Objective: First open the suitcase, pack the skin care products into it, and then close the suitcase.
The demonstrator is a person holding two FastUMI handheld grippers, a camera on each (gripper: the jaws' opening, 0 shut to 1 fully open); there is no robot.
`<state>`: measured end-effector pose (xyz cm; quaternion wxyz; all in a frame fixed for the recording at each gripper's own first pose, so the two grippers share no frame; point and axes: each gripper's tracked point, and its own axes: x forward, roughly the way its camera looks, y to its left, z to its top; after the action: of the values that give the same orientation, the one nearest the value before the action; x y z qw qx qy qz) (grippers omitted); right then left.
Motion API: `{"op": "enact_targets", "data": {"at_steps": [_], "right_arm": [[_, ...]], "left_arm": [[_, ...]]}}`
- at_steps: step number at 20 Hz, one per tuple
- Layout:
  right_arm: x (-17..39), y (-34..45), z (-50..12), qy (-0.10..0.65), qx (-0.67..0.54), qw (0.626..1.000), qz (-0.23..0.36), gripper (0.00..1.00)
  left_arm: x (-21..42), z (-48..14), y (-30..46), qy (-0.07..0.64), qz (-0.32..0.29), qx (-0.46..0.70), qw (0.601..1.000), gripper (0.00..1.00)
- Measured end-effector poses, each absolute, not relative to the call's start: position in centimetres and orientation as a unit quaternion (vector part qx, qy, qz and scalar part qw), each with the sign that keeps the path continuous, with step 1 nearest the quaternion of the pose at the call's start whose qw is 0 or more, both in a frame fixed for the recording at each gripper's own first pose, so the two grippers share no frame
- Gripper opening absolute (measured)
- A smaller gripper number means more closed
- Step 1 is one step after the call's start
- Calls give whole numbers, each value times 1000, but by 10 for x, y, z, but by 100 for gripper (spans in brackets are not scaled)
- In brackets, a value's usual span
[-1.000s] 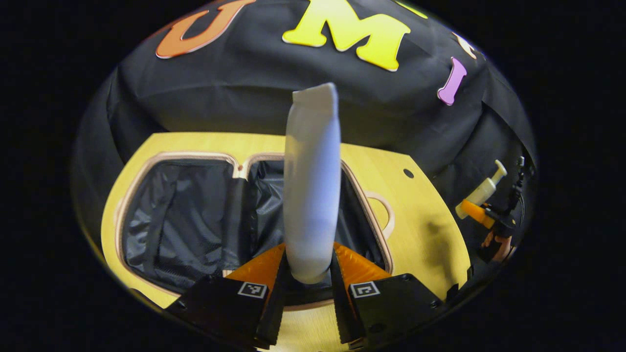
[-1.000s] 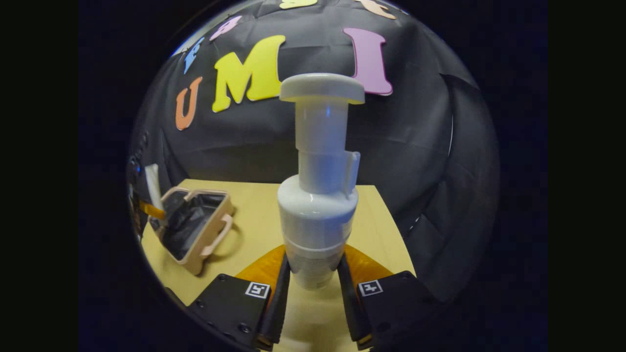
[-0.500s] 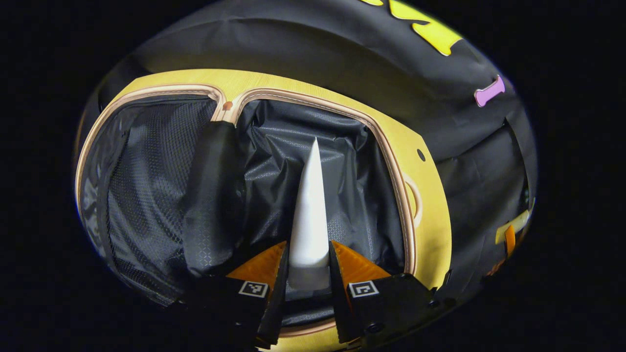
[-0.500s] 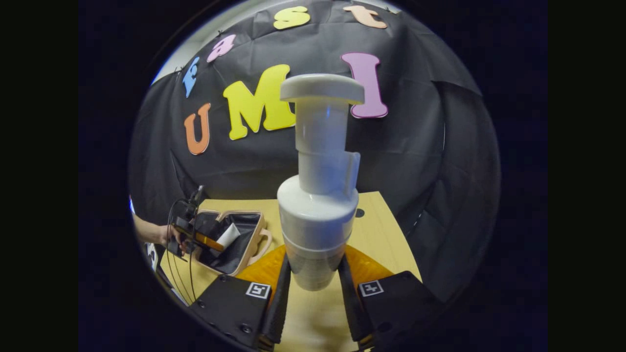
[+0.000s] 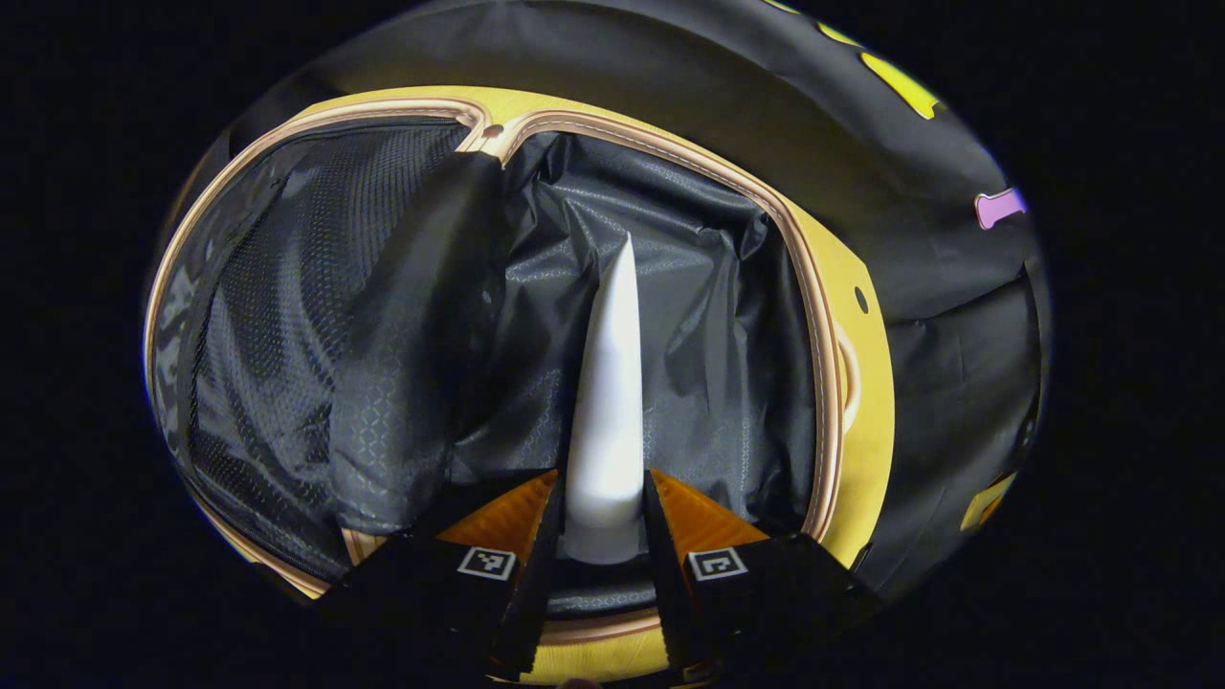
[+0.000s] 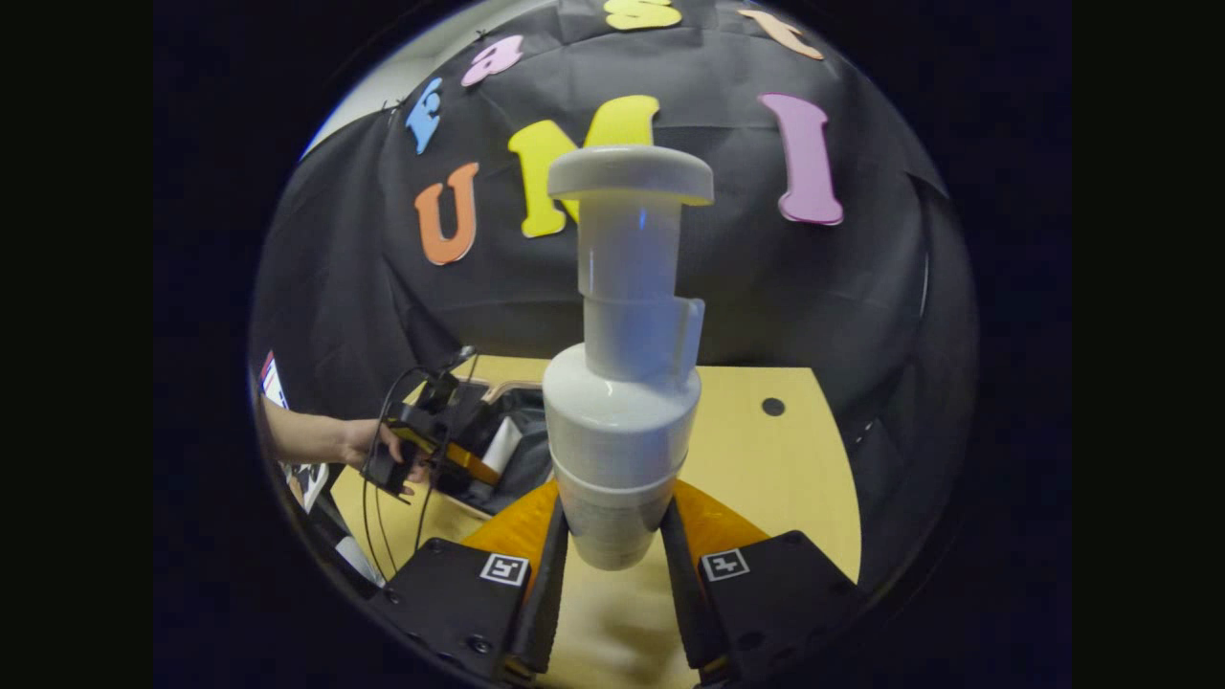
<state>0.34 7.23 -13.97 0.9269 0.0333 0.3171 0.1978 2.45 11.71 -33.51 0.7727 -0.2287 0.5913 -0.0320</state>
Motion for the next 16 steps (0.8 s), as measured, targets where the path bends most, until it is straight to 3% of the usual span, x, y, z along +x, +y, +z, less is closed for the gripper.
{"op": "enact_targets", "data": {"at_steps": [3,4,5,6,7,12,16], "right_arm": [[5,104,-138,323,17,917,234,46],[7,114,-139,326,14,913,244,48],[8,124,-138,328,12,910,253,46],[12,136,-140,332,8,906,263,48],[16,146,-142,337,2,902,271,48],[42,214,-166,375,-12,874,308,48],[55,263,-212,450,4,837,312,48]], "left_arm": [[17,-317,126,570,-21,-223,791,65],[15,-307,131,558,-17,-225,799,92],[11,-298,135,544,-14,-232,806,80],[5,-287,141,529,-10,-244,813,92],[-3,-276,147,512,-3,-257,819,80],[-60,-248,180,447,45,-304,840,82],[-109,-229,213,398,78,-285,868,83]]}}
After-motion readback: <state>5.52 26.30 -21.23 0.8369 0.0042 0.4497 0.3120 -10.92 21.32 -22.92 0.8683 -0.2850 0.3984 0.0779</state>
